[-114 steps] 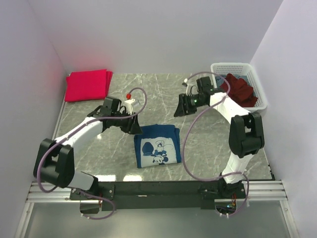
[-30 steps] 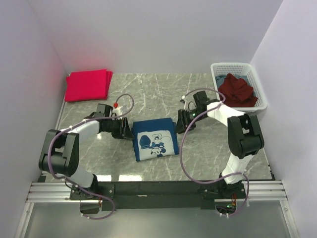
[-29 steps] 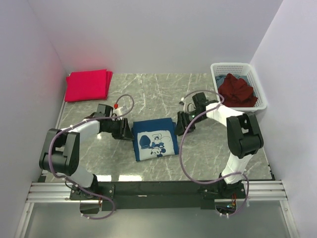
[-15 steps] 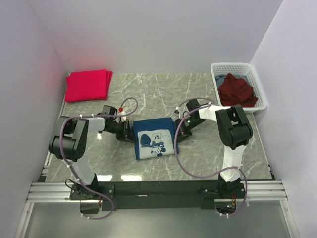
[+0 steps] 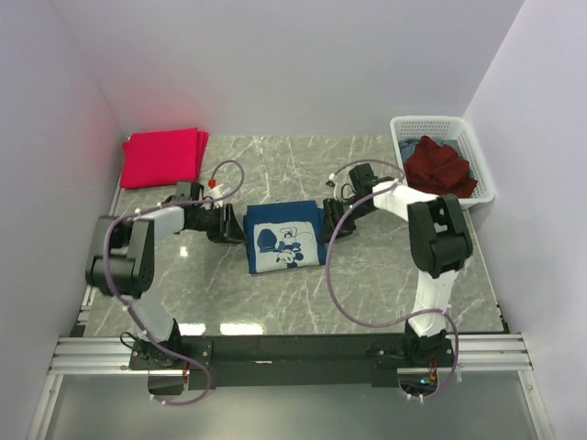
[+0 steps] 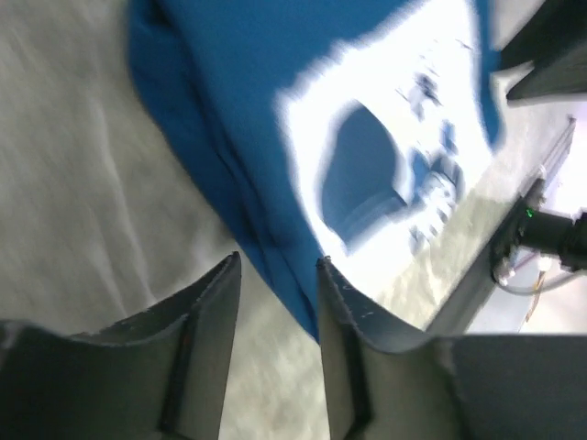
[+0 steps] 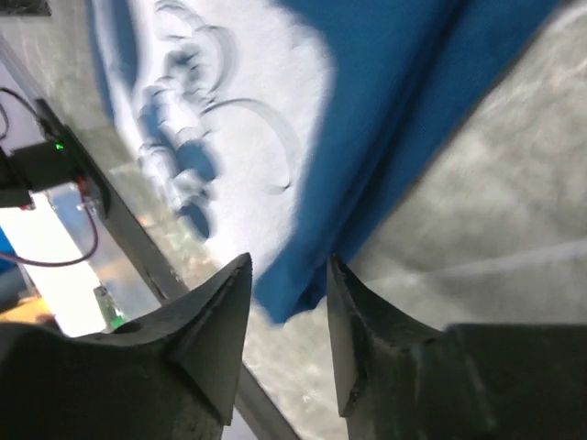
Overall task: Fold and stack the t-shirts
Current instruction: Fold the tshirt
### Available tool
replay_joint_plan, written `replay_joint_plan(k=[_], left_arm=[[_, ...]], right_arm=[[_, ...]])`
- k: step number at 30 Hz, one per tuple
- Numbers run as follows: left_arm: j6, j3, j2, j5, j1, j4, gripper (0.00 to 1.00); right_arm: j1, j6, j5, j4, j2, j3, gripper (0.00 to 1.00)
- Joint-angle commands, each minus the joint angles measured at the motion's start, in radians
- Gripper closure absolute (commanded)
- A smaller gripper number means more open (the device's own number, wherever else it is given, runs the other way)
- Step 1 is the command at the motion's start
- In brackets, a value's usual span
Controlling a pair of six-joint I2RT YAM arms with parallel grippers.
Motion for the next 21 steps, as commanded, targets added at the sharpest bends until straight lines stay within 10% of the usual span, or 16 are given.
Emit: replay_joint_plan(k=[1,15,21], left_arm=[[0.070,-0.049,-0.212,0.125,0.013,-0.007,0.54],[-0.504,-0.241,-0.099,0.168,-0.240,0.597,0.88],[-0.294,-0.195,0.135,0.151,-0.175,0.396,0.90]], right_arm=[[-0.016,-0.014,-0.045,0.018,-0.212,-0.020,0.53],[0.207,0.419,-0.267,0.518,-0.061,-0.219,0.92],[0.153,0.353,-0.244,0.501,0.077,-0.282,0.96]])
